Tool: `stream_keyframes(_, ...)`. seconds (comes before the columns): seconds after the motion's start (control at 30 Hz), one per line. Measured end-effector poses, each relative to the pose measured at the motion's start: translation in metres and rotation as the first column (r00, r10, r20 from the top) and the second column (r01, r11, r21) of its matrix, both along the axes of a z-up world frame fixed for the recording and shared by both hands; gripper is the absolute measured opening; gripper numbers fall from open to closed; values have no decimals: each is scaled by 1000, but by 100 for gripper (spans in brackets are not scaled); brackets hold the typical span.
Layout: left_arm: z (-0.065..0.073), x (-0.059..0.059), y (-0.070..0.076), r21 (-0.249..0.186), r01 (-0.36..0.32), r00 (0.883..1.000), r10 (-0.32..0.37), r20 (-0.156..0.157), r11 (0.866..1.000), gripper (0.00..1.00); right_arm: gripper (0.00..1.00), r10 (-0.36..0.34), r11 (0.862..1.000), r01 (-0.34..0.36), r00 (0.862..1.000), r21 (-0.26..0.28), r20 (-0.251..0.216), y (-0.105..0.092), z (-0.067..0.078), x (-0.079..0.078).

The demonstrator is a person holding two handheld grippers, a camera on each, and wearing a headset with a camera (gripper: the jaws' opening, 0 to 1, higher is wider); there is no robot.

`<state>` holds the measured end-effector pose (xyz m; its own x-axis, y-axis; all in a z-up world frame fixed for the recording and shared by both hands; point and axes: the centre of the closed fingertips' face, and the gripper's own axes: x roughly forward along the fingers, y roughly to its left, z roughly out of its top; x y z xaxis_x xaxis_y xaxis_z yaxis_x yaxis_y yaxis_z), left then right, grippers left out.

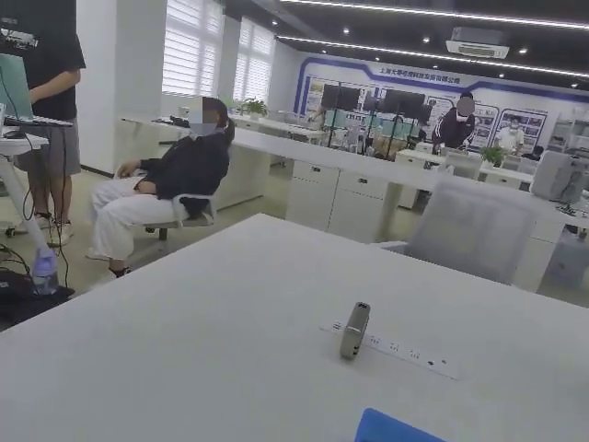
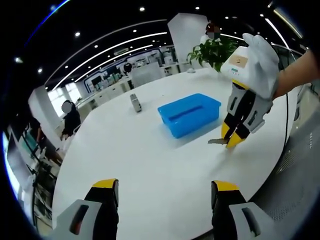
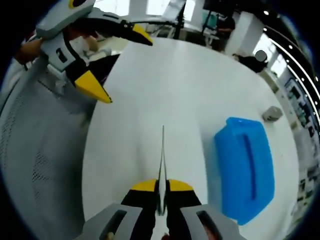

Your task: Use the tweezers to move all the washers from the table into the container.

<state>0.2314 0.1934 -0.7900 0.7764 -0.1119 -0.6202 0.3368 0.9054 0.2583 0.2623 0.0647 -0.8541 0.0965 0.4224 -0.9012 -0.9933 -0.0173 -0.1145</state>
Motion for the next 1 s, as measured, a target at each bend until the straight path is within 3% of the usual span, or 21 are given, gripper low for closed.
stream_keyframes(0.23,-1,-1,0,3,1,1000,0,-10,1000,76,3,49,998,-49,999,-37,-14,-1,-8,-2)
stream_keyframes(0.37,-3,-2,-3,12,17,1000,-16,-19,1000,76,3,65,996,-69,995,-56,-77,-1,-14,-11)
stream_keyframes(0.4,-3,-2,-3,14,21,1000,-20,-20,1000,76,3,75,996,-78,996,-49,-50,1,-13,-8)
stream_keyframes(0.53,-5,-2,-4,16,26,999,-26,-27,1000,76,4,52,997,-56,996,-54,-73,0,-12,-9)
stream_keyframes(0.63,-5,-3,-5,16,28,999,-28,-33,999,76,4,-13,999,8,995,-52,-95,0,-12,-8)
stream_keyframes(0.83,-7,-3,-5,21,35,999,-34,-40,999,77,5,50,995,-53,998,-79,-44,0,-12,-10)
stream_keyframes(1.0,-7,-2,-5,22,30,999,-29,-39,999,77,12,-3,997,2,1000,-72,-11,-2,-11,-2)
